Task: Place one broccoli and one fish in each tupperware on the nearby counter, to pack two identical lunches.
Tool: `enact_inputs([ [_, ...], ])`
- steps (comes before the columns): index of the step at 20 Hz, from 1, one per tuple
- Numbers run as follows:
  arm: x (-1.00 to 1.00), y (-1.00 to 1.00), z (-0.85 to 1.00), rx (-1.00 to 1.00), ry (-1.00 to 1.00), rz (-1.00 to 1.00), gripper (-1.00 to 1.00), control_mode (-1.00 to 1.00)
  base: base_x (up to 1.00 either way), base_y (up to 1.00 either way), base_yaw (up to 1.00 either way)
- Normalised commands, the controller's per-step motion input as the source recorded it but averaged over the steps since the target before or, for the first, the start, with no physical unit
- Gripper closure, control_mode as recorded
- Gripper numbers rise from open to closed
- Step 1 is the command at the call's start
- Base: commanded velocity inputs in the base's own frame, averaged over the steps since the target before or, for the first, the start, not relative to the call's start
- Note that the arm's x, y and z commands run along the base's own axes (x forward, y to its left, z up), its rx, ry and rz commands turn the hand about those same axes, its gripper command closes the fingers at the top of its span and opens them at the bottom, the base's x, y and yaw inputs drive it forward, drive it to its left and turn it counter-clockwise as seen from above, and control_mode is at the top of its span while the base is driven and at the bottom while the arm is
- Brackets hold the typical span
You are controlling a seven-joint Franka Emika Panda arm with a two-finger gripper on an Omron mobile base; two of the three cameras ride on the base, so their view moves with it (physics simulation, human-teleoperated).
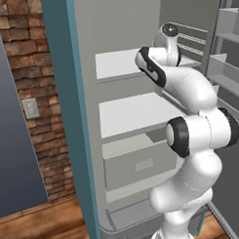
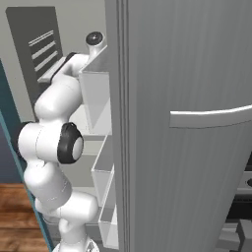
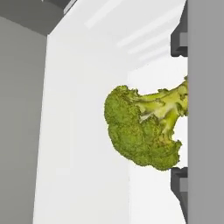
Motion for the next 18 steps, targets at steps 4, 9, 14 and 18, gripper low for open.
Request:
enact_inputs([
  [4, 0.44, -0.06, 0.00, 0.00, 0.11, 0.07, -1.00, -1.00, 0.00, 0.00, 0.00],
  [9, 0.29, 0.00, -0.10, 0.00, 0.15, 0.03, -1.00, -1.00, 0.00, 0.00, 0.00],
  [14, -0.02, 0.00, -0.72, -0.04, 0.19, 0.00, 1.00, -1.00, 0.00, 0.00, 0.00],
  [18, 0.02, 0.00, -0.56, -0.03, 0.04, 0.00, 1.00, -1.00, 0.00, 0.00, 0.00],
])
